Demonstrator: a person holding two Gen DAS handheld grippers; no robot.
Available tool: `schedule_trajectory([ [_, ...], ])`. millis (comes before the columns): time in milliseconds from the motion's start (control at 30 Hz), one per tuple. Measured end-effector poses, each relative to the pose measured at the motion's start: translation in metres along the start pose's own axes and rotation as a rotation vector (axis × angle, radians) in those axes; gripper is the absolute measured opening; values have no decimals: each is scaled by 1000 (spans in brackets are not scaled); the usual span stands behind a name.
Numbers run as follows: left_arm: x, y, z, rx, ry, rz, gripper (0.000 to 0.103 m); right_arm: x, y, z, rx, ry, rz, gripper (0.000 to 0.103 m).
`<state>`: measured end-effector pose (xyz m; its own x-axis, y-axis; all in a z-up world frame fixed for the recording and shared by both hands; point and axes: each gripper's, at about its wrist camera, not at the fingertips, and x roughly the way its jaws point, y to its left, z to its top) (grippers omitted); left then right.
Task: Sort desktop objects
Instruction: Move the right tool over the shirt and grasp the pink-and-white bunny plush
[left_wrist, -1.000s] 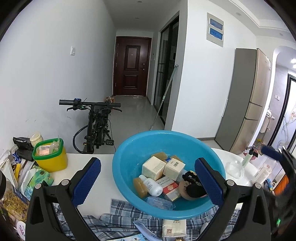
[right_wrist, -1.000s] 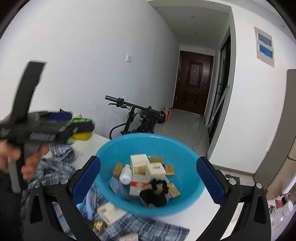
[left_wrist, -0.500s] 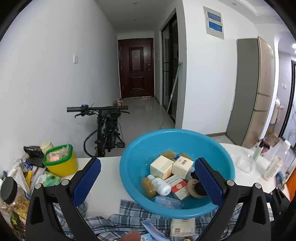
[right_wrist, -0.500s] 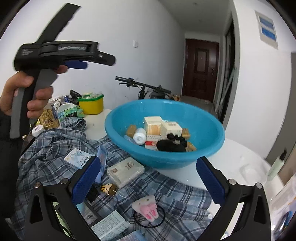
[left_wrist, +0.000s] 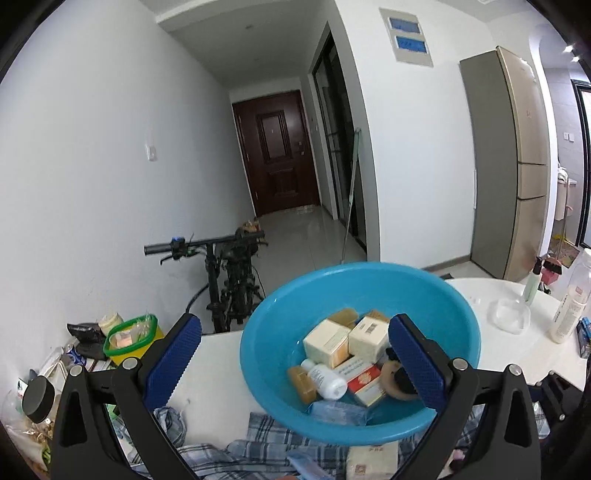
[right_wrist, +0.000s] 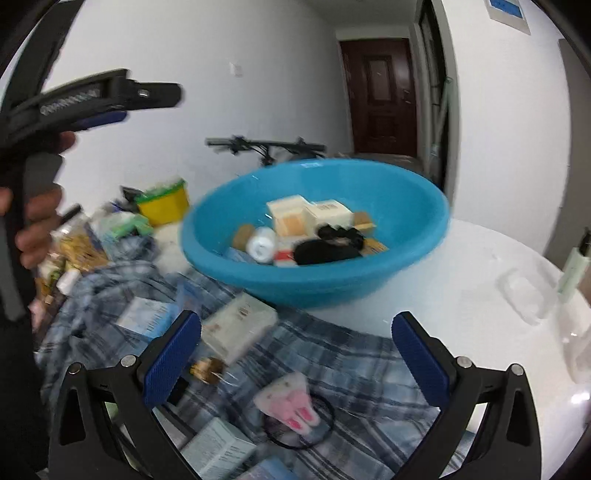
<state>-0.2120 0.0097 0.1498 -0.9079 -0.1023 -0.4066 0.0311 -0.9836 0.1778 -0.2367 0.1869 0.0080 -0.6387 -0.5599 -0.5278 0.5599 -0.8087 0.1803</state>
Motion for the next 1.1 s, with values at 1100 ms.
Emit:
schedule_trajectory([
  [1100, -11, 33, -168, -110, 251, -91, 103, 10, 12, -14, -51, 107, -56, 103],
])
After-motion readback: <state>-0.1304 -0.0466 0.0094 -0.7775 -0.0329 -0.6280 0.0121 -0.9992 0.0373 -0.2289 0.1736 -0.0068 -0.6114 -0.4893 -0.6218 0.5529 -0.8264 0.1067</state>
